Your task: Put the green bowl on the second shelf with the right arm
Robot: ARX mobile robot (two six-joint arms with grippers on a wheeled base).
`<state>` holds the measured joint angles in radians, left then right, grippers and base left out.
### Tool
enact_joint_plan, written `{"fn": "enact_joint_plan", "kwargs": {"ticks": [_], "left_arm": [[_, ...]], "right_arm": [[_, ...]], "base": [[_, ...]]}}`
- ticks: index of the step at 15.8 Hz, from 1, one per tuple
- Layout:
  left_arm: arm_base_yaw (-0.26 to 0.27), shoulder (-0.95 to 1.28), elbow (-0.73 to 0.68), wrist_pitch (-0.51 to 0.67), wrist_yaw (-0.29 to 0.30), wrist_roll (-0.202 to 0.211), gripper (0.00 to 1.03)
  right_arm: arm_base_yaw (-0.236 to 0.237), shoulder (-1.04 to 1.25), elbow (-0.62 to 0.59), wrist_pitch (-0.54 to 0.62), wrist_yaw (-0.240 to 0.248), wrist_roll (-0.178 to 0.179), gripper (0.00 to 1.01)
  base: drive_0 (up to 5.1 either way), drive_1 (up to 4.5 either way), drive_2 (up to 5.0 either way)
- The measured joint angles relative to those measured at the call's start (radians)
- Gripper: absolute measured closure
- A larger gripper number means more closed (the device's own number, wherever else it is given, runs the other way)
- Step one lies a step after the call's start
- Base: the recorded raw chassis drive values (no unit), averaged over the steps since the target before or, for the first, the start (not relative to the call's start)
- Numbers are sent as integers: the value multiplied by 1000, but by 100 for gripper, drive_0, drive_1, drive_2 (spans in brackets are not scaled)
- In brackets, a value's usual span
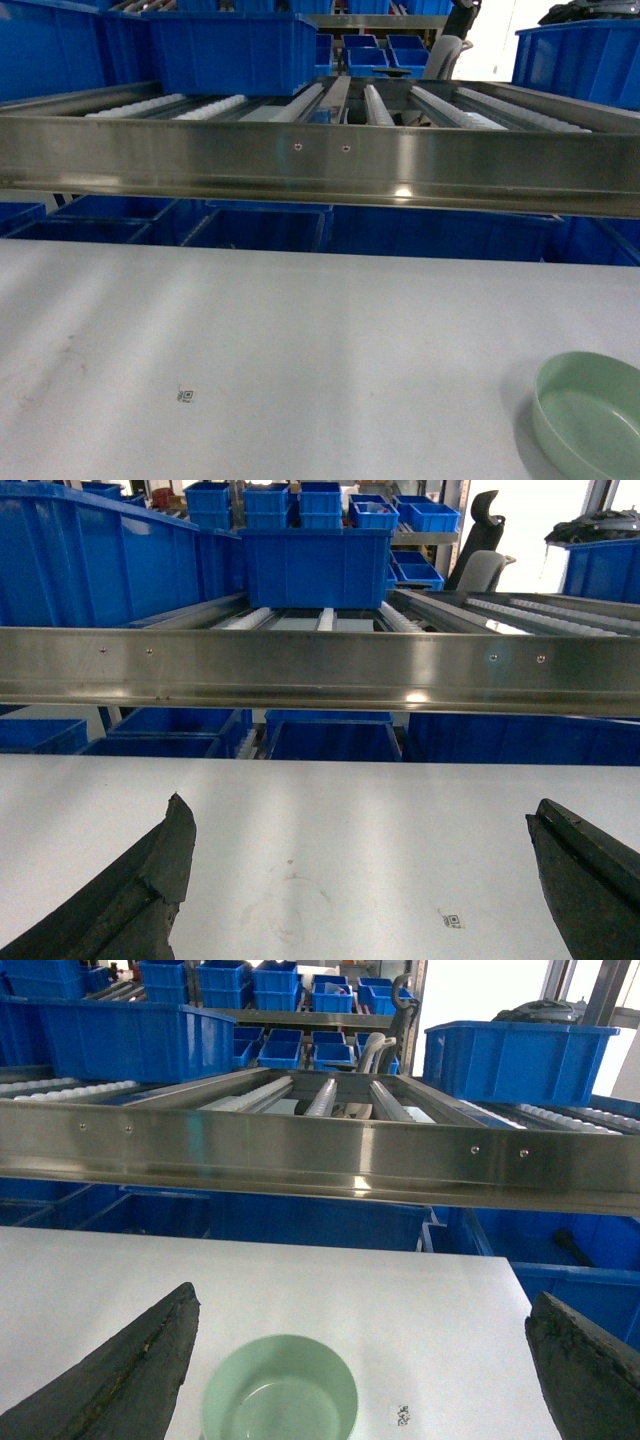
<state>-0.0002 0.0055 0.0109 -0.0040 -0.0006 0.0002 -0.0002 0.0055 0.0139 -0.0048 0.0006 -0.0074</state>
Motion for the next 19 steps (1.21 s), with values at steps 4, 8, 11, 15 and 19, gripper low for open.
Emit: {"fn": "enact_joint_plan", "kwargs": {"ticks": [4, 8, 11, 15, 19], "left_arm": [[0, 0, 0, 0, 0, 0, 5], [0, 0, 0, 0, 0, 0, 5], [0, 0, 0, 0, 0, 0, 5], [0, 0, 0, 0, 0, 0, 5], [0, 0, 0, 0, 0, 0, 5]], "right_arm": [[-17, 47, 0, 58, -29, -8, 3], [-74, 387, 4, 312, -108, -10, 3], [-93, 777, 106, 500, -167, -66, 3], [-108, 1030, 206, 556, -184, -112, 3], [-118, 1371, 386, 499, -177, -205, 3]], "base": [[0, 0, 0], [0, 0, 0], [0, 0, 0], [0, 0, 0], [0, 0, 0]]}}
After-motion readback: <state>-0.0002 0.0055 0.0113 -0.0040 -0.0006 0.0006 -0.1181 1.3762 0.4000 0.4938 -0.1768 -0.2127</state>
